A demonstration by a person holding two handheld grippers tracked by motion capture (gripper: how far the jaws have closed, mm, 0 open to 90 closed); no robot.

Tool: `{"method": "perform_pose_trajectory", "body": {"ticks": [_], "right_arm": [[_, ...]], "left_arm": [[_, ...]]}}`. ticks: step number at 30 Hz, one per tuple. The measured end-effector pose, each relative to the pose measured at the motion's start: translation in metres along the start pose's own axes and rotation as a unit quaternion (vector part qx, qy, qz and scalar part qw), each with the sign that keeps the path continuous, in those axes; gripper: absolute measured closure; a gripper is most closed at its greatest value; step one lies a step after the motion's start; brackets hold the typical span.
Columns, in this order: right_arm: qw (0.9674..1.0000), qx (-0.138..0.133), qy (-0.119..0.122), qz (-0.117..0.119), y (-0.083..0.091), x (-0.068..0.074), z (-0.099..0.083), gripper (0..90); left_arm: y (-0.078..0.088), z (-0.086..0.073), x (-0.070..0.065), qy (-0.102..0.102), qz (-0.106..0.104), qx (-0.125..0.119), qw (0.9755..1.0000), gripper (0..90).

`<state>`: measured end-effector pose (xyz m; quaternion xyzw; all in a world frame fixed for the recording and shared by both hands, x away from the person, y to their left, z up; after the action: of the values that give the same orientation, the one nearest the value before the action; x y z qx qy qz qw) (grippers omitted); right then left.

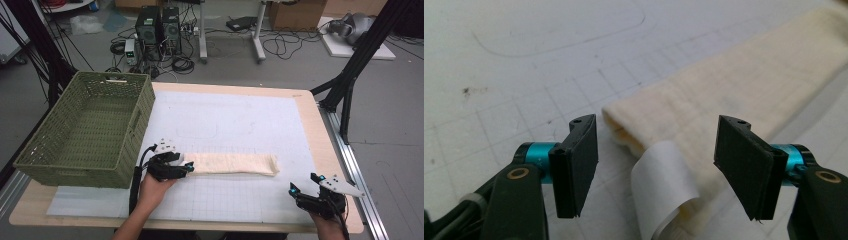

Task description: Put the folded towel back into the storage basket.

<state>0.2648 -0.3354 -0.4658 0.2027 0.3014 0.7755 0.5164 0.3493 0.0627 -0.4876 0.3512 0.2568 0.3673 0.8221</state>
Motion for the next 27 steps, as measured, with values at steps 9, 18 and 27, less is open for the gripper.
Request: {"method": "perform_pose_trajectory", "body": {"ticks": [9, 18, 27], "right_arm": [[1.0000, 0.001, -0.005, -0.003, 0.001, -0.003, -0.002, 16.4], [1.0000, 0.007, 0.006, -0.004, -0.002, -0.002, -0.001, 16.5], [0.9998, 0.008, 0.017, 0.005, -0.005, -0.001, 0.000, 16.5]], "left_arm": [[-0.003, -0.008, -0.016, -0.072, 0.000, 0.003, 0.9974, 78.0], [0.003, -0.007, -0.011, -0.058, -0.029, -0.021, 0.9977, 82.2], [0.009, -0.006, -0.009, -0.053, -0.048, -0.044, 0.9964, 82.3]]}}
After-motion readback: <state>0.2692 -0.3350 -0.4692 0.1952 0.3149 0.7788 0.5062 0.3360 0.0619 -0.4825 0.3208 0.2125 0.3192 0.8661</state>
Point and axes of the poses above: each handheld gripper's, and its own axes: y roughly backward along the jaws, z roughly out of its top, x roughly to its left, the point moved 7 cm from there along -y, roughly forward along the jaws, and after that the axes turned 13 degrees about x, right-handed, at the moved point
